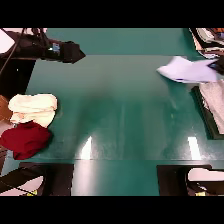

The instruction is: Fold the shirts.

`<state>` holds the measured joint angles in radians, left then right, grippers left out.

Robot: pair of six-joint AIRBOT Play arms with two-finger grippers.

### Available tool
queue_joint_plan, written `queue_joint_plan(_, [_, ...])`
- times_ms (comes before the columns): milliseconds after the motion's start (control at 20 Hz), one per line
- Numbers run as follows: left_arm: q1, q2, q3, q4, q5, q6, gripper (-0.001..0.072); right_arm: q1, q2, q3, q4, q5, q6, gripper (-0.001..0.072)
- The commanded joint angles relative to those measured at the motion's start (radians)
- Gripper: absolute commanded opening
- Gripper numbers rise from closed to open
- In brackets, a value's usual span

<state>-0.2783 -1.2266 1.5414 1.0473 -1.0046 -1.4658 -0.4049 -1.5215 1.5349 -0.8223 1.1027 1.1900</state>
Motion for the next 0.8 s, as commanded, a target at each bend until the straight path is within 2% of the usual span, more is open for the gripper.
queue_joint_plan(0, [-0.052, 0.0, 0.0, 0.001, 0.028, 0.0, 0.0029, -0.154, 0.013, 0.002, 0.002, -0.06, 0.0, 0.0017])
queue_joint_plan(250, [-0.052, -0.001, 0.0, 0.0, 0.027, -0.001, 0.0029, -0.203, 0.013, 0.073, 0.071, -0.077, 0.0, 0.0017])
queue_joint_plan(500, [-0.052, -0.001, 0.0, 0.0, 0.024, 0.0, 0.003, -0.208, 0.046, 0.237, 0.065, 0.026, 0.014, 0.0017])
queue_joint_plan(750, [-0.052, -0.001, 0.0, 0.0, 0.023, 0.0, 0.003, -0.278, 0.207, 0.057, 0.061, 0.05, 0.04, 0.0017])
